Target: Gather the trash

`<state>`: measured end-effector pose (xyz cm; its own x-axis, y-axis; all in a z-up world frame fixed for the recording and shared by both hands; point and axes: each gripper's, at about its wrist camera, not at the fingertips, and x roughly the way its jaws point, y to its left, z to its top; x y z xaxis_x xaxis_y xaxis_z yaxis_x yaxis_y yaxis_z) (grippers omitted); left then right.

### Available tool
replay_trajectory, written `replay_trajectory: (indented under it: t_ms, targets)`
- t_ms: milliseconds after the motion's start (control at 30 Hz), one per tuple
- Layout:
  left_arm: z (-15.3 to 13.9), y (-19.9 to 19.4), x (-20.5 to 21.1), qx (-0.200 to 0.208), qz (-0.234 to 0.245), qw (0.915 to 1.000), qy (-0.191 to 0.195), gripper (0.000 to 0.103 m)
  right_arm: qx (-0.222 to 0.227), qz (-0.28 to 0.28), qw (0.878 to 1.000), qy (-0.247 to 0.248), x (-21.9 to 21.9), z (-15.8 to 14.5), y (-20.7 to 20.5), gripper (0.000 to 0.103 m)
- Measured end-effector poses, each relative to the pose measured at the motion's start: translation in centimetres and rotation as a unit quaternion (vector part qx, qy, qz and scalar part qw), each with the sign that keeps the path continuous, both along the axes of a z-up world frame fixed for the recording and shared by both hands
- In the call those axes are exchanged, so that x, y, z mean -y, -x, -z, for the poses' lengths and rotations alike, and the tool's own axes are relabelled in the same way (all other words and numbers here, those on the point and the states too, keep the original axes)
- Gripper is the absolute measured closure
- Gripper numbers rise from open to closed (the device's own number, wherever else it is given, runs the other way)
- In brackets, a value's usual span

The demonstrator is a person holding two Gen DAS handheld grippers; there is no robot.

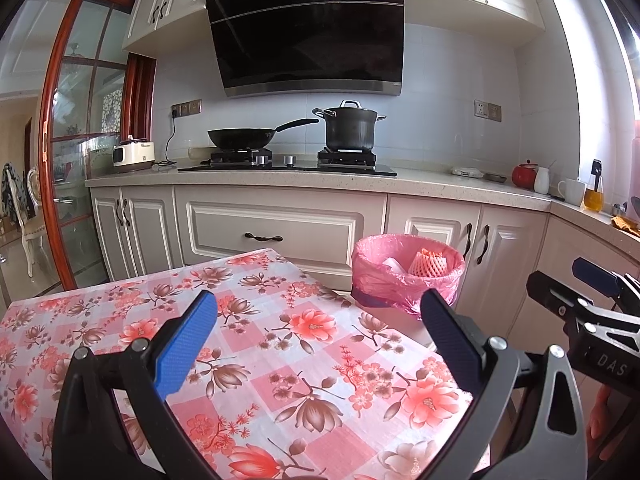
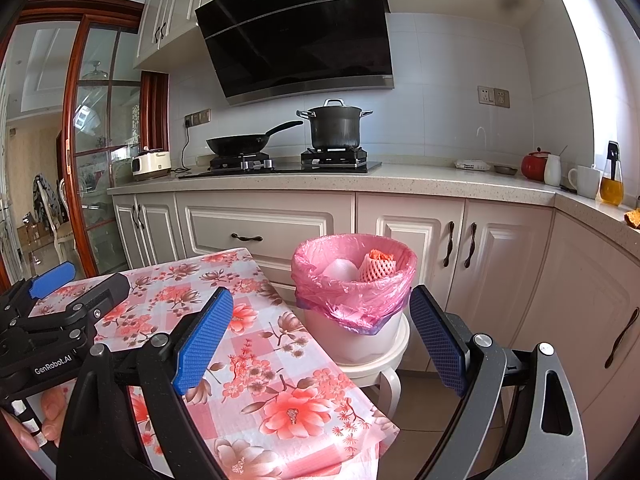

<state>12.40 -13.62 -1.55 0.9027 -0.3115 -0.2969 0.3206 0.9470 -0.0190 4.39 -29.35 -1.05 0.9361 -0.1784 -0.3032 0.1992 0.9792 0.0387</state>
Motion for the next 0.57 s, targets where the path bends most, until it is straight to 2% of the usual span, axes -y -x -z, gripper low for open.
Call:
replay_trajectory:
  t_ms: [567]
  targets:
    - [0.03,0.03,-0.16,0.000,0.003,0.9999,0.010,0.005,0.000,0.003,1.000,-0.002,0.16,0.08,0.15,0.018]
